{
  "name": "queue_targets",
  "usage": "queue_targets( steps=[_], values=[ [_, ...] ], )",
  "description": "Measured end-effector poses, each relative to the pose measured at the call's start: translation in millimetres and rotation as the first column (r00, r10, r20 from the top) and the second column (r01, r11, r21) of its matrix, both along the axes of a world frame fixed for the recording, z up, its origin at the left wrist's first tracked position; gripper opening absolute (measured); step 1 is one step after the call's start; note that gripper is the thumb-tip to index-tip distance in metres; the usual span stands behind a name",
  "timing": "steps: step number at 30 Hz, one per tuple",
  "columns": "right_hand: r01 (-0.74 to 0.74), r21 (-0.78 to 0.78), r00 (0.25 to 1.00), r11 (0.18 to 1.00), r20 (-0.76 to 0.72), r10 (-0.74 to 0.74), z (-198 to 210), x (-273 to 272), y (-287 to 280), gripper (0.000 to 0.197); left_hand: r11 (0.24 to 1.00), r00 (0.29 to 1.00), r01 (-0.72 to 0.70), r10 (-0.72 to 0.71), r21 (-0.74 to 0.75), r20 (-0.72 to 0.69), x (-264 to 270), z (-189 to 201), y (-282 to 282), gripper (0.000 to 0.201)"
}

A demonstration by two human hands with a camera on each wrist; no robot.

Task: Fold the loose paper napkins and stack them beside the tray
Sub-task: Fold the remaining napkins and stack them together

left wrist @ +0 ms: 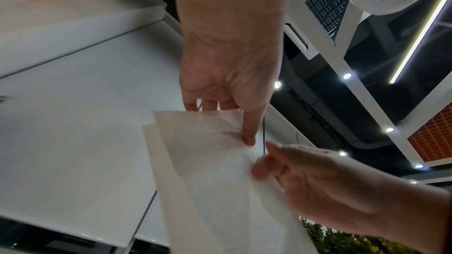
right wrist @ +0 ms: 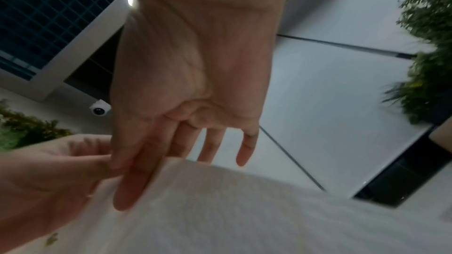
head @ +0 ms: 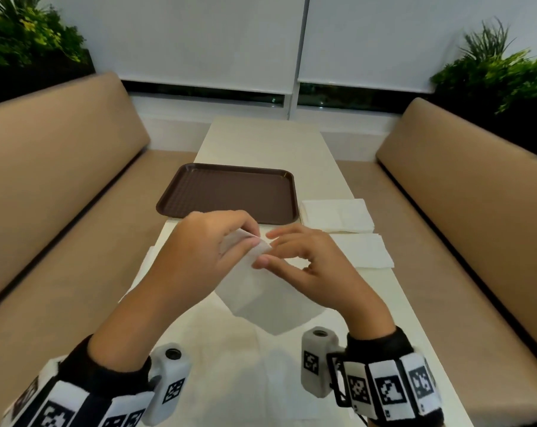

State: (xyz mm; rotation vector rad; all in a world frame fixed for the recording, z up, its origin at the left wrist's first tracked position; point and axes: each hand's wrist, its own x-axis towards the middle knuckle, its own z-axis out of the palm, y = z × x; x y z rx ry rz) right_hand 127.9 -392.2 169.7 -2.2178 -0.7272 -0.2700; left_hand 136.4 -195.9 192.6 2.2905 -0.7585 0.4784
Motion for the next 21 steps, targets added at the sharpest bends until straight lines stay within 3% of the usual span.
queue_targets(
  steps=[5, 9, 13, 15, 18, 21],
  values=[
    [0.168, 0.206, 0.959, 0.964, -0.262, -0.111, -12.7, -4.3, -45.3, 0.016, 0.971, 0.997, 0.012, -0.029, -0.237, -0.069, -2.2, -1.4, 8.5, 0.006],
    [0.261, 0.239, 0.893, 0.935, -0.427, -0.140, -49.1, -1.3, -81.6, 0.011, 0.911, 0.953, -0.030, -0.098, -0.412, -0.286, 12.0, -22.6, 8.3, 0.012],
    [0.465, 0.332, 0.808, 0.821, -0.539, -0.240, -77.3, 15.1, -106.7, 0.017, 0.926, 0.835, -0.090, -0.130, -0.367, -0.534, 44.6, -59.7, -13.7, 0.045],
    [0.553, 0.378, 0.776, 0.742, -0.557, -0.295, -82.7, 34.8, -123.4, 0.015, 0.933, 0.767, -0.097, -0.152, -0.348, -0.623, 64.6, -71.2, -37.3, 0.039],
    [0.645, 0.306, 0.715, 0.701, -0.565, -0.411, -79.6, 71.2, -153.0, 0.023, 0.930, 0.675, -0.029, -0.251, -0.365, -0.694, 98.5, -79.1, -87.3, 0.041],
    [0.741, 0.169, 0.628, 0.650, -0.517, -0.581, -79.4, 109.1, -182.4, 0.021, 0.916, 0.670, -0.083, -0.240, -0.393, -0.702, 136.1, -93.0, -140.7, 0.027]
  ],
)
